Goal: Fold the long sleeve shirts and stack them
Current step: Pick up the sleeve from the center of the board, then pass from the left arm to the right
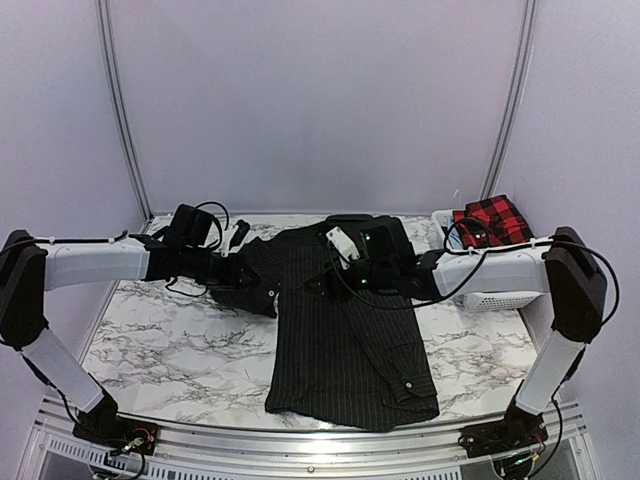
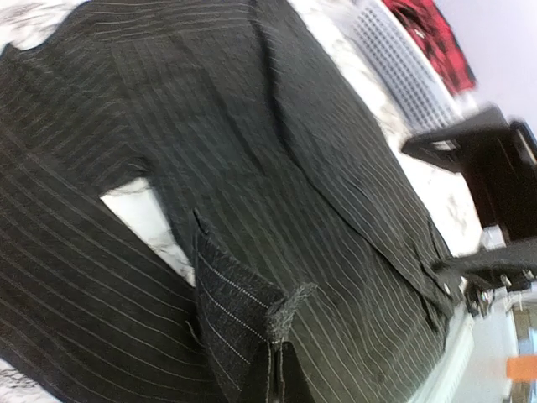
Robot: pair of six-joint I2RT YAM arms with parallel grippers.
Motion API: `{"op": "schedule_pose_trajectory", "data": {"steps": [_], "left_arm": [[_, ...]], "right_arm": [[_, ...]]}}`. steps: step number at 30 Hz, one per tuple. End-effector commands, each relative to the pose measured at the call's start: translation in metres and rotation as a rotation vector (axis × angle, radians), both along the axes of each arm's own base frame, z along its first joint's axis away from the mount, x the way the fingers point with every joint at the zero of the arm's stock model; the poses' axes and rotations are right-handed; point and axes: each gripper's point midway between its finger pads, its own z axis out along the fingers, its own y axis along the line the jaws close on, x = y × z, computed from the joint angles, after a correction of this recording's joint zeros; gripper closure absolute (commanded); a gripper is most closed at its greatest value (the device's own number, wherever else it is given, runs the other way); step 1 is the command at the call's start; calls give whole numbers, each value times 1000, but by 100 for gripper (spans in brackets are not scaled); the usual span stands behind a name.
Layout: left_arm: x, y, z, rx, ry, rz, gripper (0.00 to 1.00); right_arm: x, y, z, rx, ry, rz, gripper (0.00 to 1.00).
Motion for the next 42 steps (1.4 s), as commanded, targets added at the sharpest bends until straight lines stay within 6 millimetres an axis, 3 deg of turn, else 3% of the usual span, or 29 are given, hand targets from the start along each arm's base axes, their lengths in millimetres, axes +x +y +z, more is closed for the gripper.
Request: {"op": "schedule_pose_trajectory", "data": {"steps": [1, 6, 13, 23, 28, 34, 38, 40, 42], "left_arm": [[-39, -20, 14, -68, -40, -219, 100], [-56, -27, 22, -71, -76, -289, 100], [-58, -24, 34, -54, -135, -296, 100], [-60, -26, 40, -40, -162, -310, 100], [-56, -26, 44, -34, -181, -298, 100], [-48, -22, 50, -32, -204, -225, 100], [-41, -15, 58, -58, -211, -133, 80], [-40, -8, 64, -67, -209, -72, 64], [-44, 0, 73, -92, -206, -24, 56]], "right_arm": [[-11, 23, 26, 13, -177, 159, 24], [-30, 41, 30, 35, -213, 307, 21], [-62, 74, 24, 32, -195, 465, 21], [-60, 95, 11, 7, -164, 497, 30], [-59, 98, 4, 6, -131, 495, 53], [-49, 97, -2, -25, -109, 435, 98], [-33, 90, 5, -48, -126, 331, 100], [-20, 84, 11, -62, -143, 246, 100], [-1, 76, 23, -75, -169, 143, 100]]}}
